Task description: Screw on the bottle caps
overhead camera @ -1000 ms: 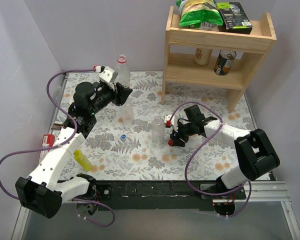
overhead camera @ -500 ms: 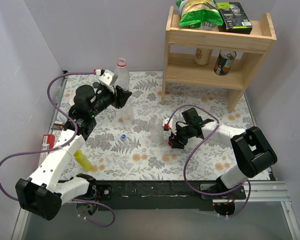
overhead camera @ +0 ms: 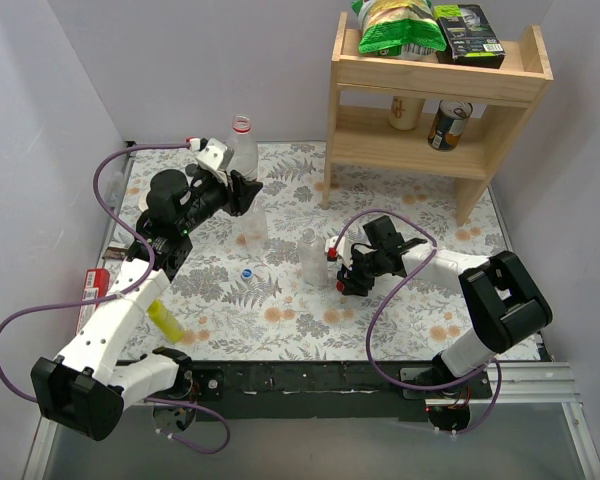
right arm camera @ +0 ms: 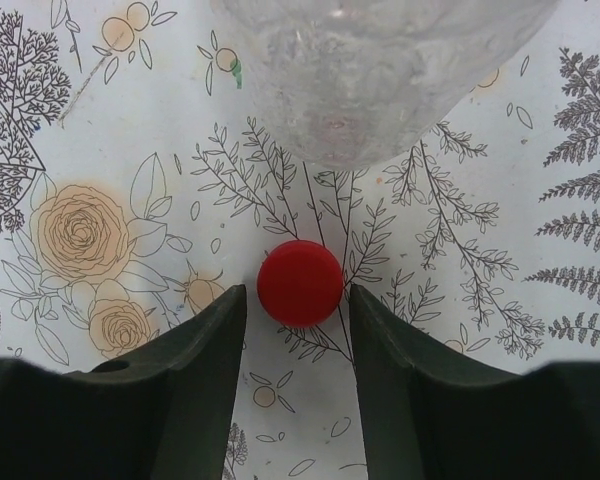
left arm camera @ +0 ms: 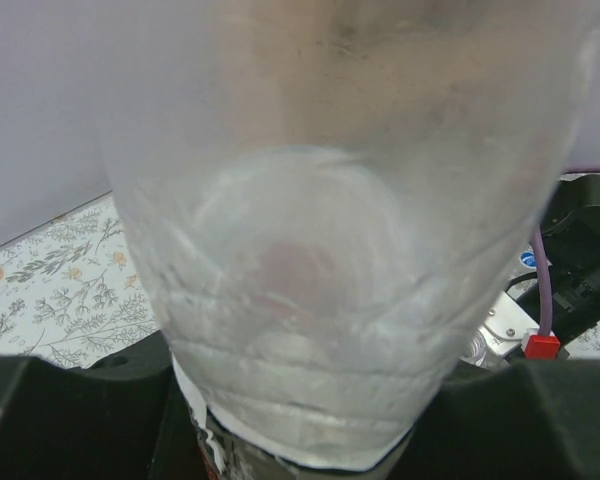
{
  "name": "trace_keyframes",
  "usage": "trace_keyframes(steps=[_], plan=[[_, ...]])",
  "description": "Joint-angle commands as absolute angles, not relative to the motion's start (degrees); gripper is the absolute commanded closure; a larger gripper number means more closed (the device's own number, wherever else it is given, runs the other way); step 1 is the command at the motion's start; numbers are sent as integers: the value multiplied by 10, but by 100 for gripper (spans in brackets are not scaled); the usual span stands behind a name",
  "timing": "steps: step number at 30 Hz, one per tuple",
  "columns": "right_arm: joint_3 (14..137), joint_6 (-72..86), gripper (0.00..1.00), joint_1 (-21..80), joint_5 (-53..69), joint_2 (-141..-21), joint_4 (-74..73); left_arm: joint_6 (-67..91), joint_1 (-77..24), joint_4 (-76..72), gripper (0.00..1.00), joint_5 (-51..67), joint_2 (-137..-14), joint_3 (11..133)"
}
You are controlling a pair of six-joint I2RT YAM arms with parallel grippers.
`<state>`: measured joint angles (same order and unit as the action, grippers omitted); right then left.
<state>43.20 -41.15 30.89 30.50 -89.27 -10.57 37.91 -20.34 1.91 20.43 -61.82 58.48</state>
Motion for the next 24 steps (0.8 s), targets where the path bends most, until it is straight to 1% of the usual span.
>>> trace_keyframes(steps=[1,2,5,7,15,16,17,19,20,21,22,23,24], plan=[[414,-417,50,312,306,-890,-83,374,-198,11,100,204,-613,580],[411,-417,55,312,306,-889,-82,374,-198,12,100,205,-614,580],[404,-417,63,313,303,-881,-86,374,-198,13,100,207,-615,580],[403,-428,66,311,294,-871,-101,375,-198,13,100,207,-617,581],[395,-503,70,259,283,-849,-196,377,-197,4,100,208,-615,568],[391,-510,69,256,281,-850,-198,379,-197,4,100,210,-615,567],[388,-515,63,254,280,-851,-200,380,-197,4,100,212,-614,565],[381,-523,54,252,279,-854,-203,380,-198,4,100,214,-615,564],[380,-523,47,251,282,-853,-201,380,-198,3,99,216,-616,564],[378,-519,44,252,287,-853,-199,381,-197,4,99,216,-615,564],[377,-517,36,251,291,-853,-193,380,-197,4,99,216,-614,564],[378,-513,31,251,294,-852,-190,381,-198,3,99,217,-613,563],[380,-510,31,252,295,-853,-188,380,-198,4,99,217,-614,563]])
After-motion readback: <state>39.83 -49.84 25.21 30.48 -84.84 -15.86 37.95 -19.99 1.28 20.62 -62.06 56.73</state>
